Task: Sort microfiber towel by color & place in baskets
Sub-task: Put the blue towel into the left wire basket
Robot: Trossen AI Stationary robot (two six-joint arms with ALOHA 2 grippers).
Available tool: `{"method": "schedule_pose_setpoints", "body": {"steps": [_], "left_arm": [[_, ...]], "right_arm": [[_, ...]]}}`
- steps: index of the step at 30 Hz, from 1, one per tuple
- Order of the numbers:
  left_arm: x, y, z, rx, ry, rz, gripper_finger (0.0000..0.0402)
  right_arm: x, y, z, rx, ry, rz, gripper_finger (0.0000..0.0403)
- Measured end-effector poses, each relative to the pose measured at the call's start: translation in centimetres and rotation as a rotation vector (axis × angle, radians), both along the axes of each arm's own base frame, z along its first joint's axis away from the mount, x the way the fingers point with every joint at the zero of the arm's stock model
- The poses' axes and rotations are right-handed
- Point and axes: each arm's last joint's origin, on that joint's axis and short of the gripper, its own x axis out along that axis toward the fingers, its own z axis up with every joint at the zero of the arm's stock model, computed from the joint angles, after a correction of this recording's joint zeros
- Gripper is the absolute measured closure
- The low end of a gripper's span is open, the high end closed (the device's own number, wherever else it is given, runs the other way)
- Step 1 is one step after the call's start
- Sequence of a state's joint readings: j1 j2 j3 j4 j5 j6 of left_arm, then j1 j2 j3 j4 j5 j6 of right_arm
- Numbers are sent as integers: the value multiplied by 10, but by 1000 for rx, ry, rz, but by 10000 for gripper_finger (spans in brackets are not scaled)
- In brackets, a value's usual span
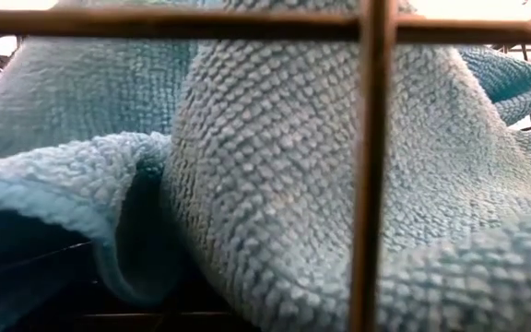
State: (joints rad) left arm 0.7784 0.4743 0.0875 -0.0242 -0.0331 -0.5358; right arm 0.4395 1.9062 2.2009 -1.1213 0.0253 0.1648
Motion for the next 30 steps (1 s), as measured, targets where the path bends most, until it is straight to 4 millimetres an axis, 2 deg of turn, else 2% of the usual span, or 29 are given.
{"method": "schedule_pose_setpoints", "body": {"steps": [13,20,25,27,30], "left_arm": [[2,0,-4,-28,31,-50,318],[2,0,-5,-13,57,-66,318],[2,0,-5,-11,59,-66,318],[2,0,-5,-3,66,-71,318],[2,0,-5,3,72,-75,318]], "right_arm": [[29,-19,-30,61,110,-190,385],[30,-25,-28,126,133,-212,320],[27,-21,-26,237,194,-102,265],[28,-20,-28,225,190,-83,249],[30,-27,-29,118,144,-169,236]]}}
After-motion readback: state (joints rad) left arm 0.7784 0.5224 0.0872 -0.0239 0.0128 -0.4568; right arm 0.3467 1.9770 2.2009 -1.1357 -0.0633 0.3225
